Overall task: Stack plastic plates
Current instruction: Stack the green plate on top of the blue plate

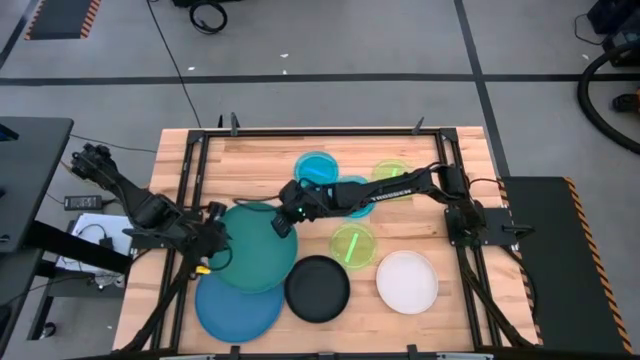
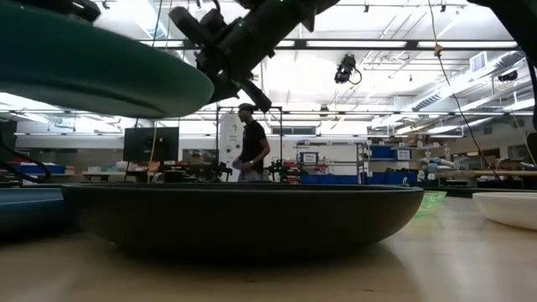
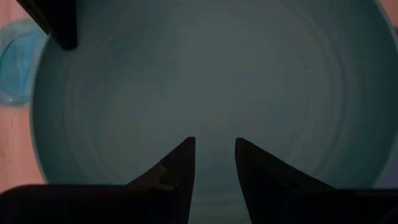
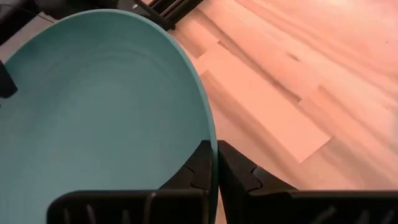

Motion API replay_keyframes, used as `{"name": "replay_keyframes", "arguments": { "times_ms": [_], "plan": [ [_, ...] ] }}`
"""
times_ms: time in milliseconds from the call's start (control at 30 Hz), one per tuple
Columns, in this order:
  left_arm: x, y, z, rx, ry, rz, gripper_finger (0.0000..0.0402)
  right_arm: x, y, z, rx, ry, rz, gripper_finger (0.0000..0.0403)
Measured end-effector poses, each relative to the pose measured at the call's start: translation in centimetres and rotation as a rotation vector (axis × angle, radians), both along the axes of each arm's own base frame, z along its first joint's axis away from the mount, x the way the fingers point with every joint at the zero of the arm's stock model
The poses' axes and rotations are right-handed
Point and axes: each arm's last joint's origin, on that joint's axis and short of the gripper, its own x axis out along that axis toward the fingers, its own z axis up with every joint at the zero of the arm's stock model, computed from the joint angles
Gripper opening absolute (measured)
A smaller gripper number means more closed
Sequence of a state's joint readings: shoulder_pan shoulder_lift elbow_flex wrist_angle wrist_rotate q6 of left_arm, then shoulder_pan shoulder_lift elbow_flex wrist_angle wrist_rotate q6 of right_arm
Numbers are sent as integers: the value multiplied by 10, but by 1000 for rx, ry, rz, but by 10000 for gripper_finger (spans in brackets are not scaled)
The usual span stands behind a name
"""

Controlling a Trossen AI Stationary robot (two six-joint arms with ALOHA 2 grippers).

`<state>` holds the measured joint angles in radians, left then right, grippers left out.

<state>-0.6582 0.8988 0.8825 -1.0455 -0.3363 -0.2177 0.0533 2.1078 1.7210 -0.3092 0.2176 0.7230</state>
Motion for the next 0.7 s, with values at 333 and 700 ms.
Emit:
{"name": "replay_keyframes", "arguments": {
  "times_ms": [333, 700],
  "plan": [
    [-16, -15, 12, -102, -122, -129, 121, -3, 36, -1, 64, -27, -53, 20],
    [-26, -38, 21, -201, -229, -233, 121, 14, 56, -47, 183, -24, -29, 20]
  ]
}}
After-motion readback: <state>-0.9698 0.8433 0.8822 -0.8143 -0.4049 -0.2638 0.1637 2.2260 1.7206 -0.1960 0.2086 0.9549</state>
